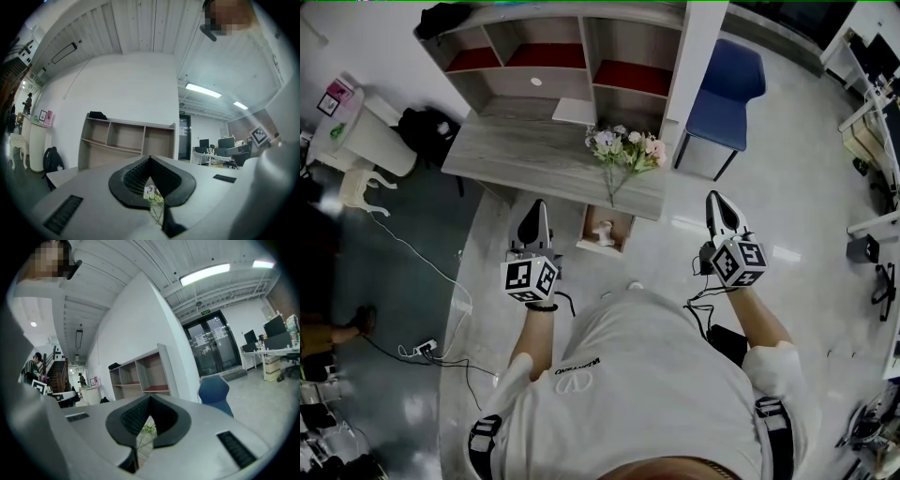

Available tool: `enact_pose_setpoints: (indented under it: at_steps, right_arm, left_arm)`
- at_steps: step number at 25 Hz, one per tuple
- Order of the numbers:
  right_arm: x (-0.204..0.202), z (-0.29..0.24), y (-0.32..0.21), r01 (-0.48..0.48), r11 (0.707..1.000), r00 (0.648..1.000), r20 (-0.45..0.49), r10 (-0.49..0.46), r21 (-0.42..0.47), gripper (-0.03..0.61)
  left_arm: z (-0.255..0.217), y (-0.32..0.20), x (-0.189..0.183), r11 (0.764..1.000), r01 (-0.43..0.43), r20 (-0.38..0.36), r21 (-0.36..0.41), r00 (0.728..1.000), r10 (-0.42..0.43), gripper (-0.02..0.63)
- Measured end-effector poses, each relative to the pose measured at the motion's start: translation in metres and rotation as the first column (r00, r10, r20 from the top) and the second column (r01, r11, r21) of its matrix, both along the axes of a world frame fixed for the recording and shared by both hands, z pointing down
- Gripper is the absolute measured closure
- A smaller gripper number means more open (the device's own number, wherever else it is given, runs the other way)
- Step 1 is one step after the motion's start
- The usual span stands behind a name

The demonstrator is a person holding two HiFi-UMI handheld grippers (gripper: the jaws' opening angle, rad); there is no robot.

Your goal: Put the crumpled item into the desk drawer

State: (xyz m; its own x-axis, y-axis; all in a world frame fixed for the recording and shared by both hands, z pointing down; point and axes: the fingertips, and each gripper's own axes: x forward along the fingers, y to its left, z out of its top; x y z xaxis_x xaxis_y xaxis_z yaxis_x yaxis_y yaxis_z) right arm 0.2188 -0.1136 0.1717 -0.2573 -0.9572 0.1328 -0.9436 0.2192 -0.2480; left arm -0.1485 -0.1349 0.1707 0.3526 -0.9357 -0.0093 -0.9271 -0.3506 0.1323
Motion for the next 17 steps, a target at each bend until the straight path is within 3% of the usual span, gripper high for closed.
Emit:
enact_pose_setpoints:
  at_steps: [17]
  right_arm:
    - [-0.0065, 0.0096, -0.0053, 0.012, 1.0, 1.0, 0.013, -0.011, -0.015, 0.581]
  left_arm:
    - [0.008, -0.0021, 0.0057, 1.0, -0.011, 0.0, -0.018, 1.0, 0.011, 0.611]
